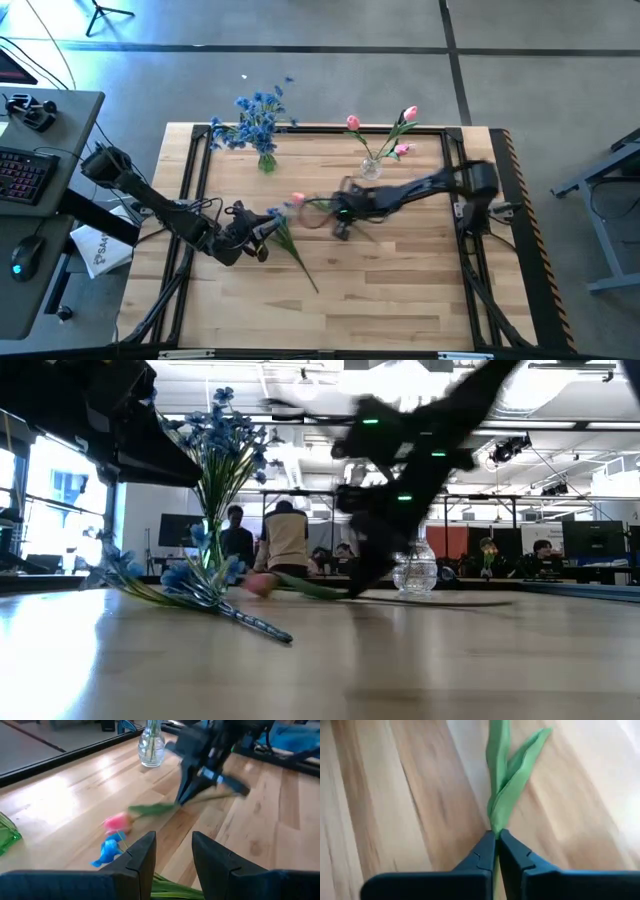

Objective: Sort flowers into vase by color
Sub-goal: Put the pink flower into the transparent vase

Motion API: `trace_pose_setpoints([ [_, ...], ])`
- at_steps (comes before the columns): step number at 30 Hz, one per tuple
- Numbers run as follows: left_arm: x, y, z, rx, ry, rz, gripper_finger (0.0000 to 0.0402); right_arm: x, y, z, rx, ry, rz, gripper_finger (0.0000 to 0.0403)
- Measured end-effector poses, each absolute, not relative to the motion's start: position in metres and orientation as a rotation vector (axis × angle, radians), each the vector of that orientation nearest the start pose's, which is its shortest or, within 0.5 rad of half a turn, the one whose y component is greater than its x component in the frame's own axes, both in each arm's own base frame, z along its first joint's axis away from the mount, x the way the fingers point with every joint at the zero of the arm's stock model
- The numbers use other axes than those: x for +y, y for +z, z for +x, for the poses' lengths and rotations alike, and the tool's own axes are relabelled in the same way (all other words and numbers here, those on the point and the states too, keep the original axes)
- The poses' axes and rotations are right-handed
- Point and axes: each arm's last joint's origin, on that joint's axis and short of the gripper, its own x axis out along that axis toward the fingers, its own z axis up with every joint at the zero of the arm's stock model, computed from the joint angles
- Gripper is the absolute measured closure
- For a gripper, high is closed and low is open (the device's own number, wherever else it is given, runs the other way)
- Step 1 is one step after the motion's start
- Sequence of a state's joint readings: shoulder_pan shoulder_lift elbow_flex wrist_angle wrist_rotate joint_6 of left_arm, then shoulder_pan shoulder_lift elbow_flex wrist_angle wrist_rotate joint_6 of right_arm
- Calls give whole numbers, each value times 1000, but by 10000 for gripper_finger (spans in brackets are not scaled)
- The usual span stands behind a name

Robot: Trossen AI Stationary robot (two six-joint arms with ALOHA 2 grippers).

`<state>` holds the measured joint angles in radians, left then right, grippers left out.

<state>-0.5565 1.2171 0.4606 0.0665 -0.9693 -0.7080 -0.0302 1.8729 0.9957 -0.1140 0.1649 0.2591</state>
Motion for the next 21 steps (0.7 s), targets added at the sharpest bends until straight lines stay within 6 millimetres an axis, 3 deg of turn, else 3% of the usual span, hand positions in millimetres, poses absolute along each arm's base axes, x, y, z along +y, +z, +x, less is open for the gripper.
trace_pose_setpoints([
  [4,-93,170,195,343,537,-167,289,-8,146,310,671,-236,140,395],
  [12,-104,175,212,295,408,30,289,26,193,254,-218,41,1,400],
  [16,-109,181,230,221,249,215,289,38,211,247,-449,171,-126,401],
  [21,-102,195,260,92,146,330,289,47,230,269,-512,281,-224,402],
])
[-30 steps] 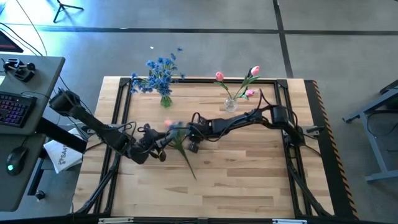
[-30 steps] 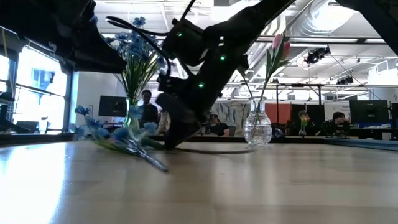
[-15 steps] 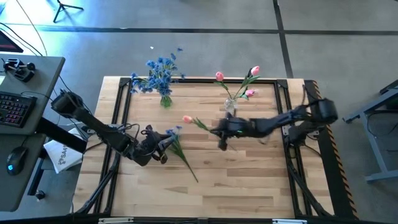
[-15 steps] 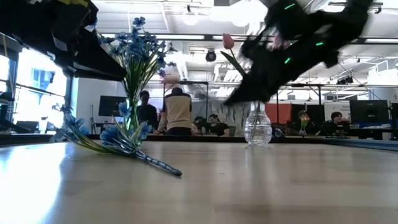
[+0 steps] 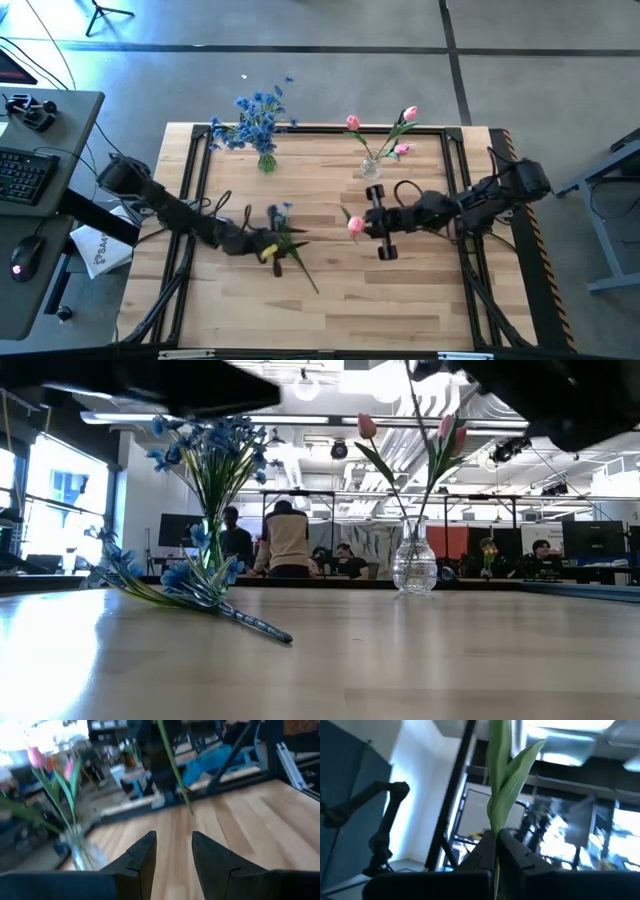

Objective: Sort flowers into vase by color
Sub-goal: Put the pink flower into the transparent vase

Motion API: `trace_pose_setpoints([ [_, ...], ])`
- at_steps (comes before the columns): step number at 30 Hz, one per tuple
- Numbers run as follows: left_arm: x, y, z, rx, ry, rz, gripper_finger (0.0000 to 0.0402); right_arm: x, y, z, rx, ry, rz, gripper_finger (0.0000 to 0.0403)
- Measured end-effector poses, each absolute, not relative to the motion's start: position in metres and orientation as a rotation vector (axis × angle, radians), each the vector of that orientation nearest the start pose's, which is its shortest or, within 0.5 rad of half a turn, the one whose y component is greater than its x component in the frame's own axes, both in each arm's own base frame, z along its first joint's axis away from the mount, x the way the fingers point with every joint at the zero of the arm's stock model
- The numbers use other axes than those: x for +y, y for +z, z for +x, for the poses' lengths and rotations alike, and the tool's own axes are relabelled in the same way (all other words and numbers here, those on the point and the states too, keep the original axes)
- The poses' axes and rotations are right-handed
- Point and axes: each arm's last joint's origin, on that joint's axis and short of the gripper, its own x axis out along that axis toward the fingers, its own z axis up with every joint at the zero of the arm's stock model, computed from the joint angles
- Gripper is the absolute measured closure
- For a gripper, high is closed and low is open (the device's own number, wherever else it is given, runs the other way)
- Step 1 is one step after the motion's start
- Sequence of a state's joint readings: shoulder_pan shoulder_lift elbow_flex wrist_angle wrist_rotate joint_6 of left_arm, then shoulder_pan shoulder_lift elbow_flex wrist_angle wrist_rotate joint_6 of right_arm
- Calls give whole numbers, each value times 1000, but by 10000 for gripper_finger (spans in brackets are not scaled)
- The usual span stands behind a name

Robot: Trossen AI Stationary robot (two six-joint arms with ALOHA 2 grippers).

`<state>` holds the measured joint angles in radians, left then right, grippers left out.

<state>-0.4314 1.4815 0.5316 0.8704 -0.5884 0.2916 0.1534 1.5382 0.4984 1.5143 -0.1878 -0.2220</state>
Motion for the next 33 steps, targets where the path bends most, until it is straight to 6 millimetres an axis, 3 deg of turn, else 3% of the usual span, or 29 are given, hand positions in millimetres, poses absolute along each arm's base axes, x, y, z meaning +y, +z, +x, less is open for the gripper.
trace_pose_setpoints([
  [6,-90,219,297,-40,48,442,287,53,241,297,-534,313,-292,402],
  [13,-87,250,316,-106,80,466,261,56,238,311,-536,326,-349,402],
  [20,-87,252,317,-109,100,446,252,56,238,313,-523,340,-336,402],
  [33,-90,242,318,-28,-1,481,295,56,237,313,-526,321,-397,402],
])
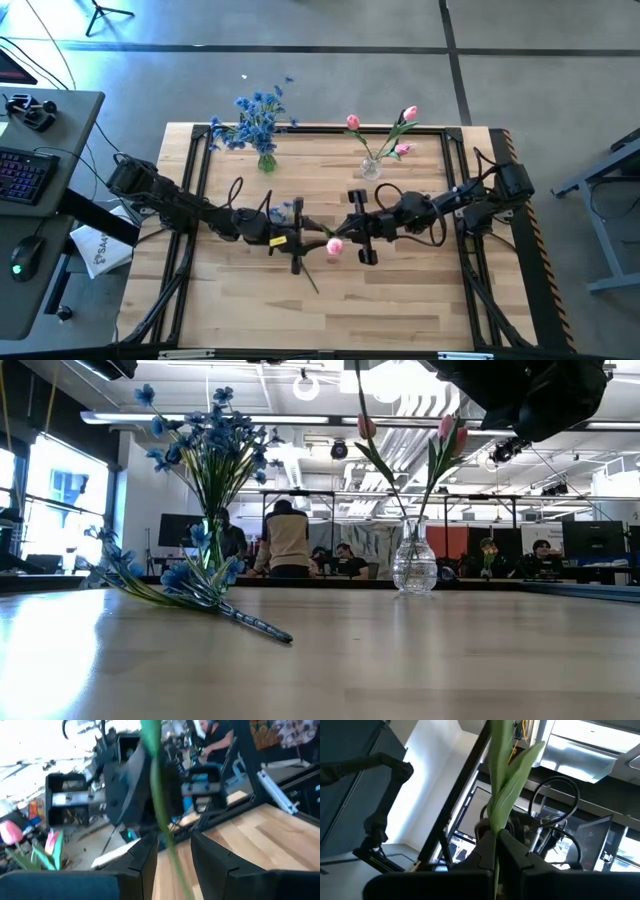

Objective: Sort flowers into vase by color
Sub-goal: Put the pink flower into the transparent vase

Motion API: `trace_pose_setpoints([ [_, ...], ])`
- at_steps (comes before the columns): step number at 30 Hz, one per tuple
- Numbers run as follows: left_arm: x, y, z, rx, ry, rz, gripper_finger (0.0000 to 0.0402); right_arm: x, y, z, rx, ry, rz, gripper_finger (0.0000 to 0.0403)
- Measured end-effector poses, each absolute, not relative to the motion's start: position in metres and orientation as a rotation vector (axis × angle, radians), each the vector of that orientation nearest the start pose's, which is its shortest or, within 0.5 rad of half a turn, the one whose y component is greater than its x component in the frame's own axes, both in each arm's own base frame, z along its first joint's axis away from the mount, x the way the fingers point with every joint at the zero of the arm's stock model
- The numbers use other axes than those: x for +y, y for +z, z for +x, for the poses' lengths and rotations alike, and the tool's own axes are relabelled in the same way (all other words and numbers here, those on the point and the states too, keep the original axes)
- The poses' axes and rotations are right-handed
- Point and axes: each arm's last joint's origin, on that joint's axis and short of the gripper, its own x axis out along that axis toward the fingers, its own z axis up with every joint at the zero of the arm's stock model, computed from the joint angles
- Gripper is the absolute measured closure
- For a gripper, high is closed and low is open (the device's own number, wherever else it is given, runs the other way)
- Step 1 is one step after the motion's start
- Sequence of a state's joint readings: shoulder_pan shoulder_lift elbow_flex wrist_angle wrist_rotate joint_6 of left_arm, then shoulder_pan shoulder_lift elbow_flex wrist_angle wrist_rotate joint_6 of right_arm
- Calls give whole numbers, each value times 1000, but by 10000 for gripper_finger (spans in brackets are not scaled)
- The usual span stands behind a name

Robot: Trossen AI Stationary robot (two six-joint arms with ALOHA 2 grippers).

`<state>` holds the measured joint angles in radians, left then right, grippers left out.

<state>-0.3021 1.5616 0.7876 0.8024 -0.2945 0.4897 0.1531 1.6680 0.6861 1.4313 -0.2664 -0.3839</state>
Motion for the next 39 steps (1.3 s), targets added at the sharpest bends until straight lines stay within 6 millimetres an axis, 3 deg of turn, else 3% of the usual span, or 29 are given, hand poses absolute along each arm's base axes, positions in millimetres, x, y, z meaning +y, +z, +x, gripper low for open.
trace_pose_setpoints([
  [9,-86,245,319,-54,25,423,295,56,233,315,-462,309,-382,402],
  [15,-87,245,319,-82,-101,434,299,55,230,317,-430,292,-378,402],
  [18,-87,245,319,-82,-93,451,318,55,229,317,-420,285,-376,402],
  [23,-86,244,319,-75,-87,487,387,56,227,318,-384,298,-348,397],
  [26,-87,242,319,-57,-66,477,394,56,225,318,-355,299,-316,388],
  [34,-88,236,316,117,173,510,401,47,229,312,-91,114,-224,311],
  [39,-87,241,320,211,213,504,401,44,239,297,41,-28,-213,258],
])
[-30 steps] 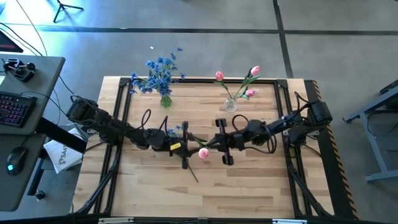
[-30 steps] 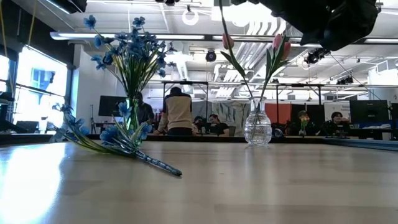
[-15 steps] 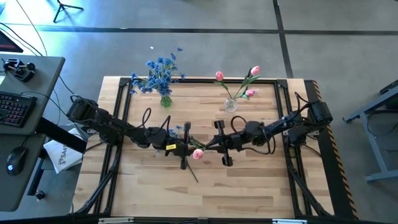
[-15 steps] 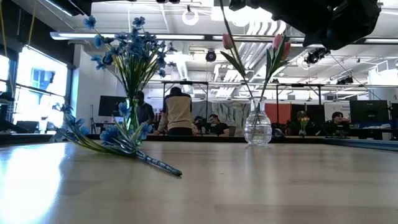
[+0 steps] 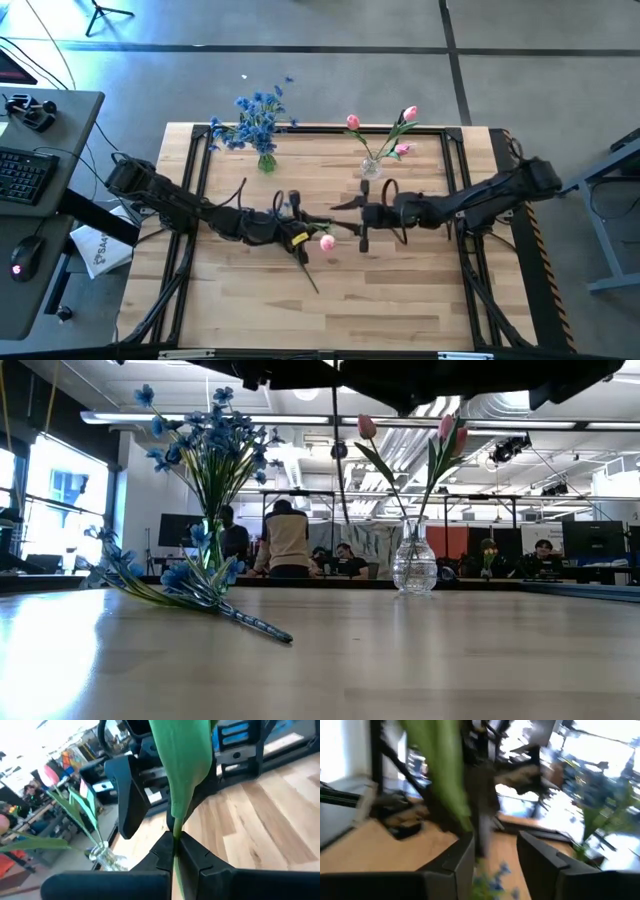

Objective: Sort flowers into vase by color
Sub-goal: Put the pink flower into the transparent vase

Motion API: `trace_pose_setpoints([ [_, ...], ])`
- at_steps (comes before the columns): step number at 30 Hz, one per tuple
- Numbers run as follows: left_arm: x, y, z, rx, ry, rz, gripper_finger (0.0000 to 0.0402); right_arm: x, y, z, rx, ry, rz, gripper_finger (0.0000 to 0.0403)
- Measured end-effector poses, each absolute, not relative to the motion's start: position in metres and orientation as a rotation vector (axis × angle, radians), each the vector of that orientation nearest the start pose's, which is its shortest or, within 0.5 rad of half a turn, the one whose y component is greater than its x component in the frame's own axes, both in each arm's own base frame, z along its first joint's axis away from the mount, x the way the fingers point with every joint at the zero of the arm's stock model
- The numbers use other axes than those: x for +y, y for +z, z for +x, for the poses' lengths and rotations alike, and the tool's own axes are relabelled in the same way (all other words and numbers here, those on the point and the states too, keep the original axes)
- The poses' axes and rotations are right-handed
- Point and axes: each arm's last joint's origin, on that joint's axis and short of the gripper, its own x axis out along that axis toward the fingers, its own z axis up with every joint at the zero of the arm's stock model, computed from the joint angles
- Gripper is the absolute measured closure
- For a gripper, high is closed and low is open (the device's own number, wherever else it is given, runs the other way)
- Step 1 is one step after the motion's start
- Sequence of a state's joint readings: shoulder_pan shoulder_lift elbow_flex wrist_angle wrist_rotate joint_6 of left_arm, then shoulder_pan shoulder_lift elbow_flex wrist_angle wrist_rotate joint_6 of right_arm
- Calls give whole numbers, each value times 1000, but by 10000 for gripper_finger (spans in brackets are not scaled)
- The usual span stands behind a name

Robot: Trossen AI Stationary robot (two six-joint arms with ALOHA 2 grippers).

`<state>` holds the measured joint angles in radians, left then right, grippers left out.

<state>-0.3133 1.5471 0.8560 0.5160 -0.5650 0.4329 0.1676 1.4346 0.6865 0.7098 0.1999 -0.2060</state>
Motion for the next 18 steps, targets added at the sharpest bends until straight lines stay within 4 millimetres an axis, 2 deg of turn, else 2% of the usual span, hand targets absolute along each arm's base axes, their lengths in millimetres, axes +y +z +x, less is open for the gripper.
trace_pose_setpoints([
  [4,-85,241,321,232,216,493,401,46,239,294,73,-44,-222,249],
  [12,-78,239,323,250,228,455,402,57,241,293,40,-3,-327,277],
  [18,-71,238,324,266,224,430,401,61,249,296,35,15,-354,281],
])
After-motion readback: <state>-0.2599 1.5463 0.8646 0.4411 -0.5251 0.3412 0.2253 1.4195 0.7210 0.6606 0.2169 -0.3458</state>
